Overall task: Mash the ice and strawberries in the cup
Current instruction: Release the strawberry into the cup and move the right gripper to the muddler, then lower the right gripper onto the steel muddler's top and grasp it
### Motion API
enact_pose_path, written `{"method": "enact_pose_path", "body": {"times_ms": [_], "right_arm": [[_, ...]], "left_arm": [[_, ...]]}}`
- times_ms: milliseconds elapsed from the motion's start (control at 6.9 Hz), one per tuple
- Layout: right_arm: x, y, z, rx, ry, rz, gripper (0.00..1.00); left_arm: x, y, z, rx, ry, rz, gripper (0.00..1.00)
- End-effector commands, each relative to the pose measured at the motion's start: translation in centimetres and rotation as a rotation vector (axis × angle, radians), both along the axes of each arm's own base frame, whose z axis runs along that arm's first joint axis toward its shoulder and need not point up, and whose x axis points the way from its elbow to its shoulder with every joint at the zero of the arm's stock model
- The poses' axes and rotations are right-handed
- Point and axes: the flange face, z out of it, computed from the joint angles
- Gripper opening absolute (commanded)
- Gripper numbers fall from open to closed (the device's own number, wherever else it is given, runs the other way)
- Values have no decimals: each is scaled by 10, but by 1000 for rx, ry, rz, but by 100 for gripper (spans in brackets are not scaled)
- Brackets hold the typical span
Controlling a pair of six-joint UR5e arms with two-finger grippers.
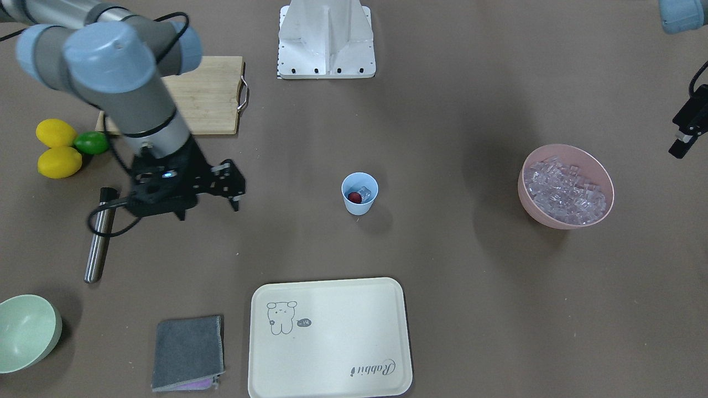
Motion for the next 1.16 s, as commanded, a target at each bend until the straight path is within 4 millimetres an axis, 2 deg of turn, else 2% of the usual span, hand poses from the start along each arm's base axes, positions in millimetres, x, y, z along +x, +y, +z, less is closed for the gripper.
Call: {"method": "enact_pose_path", "body": {"times_ms": [0,145,290,435,580,725,1015], "right_arm": [[74,-16,115,-162,80,74,100],[97,-7,160,-180,106,77,100],[101,3,184,-200,121,74,100],[87,-3,191,-197,121,59,100],[74,-5,211,-162,101,45,100],[55,-12,222,-132,85,26,100],[32,-27,225,-131,101,6,100]], "left_arm": [[3,-16,4,18,-21,24,98],[5,-21,-1,30,-22,29,98],[5,-20,-4,38,-21,30,98],[4,-19,-5,42,-21,29,98],[4,-20,-2,52,-32,40,98],[4,-20,-4,56,-33,42,98],[6,-26,-10,65,-34,41,98]]}}
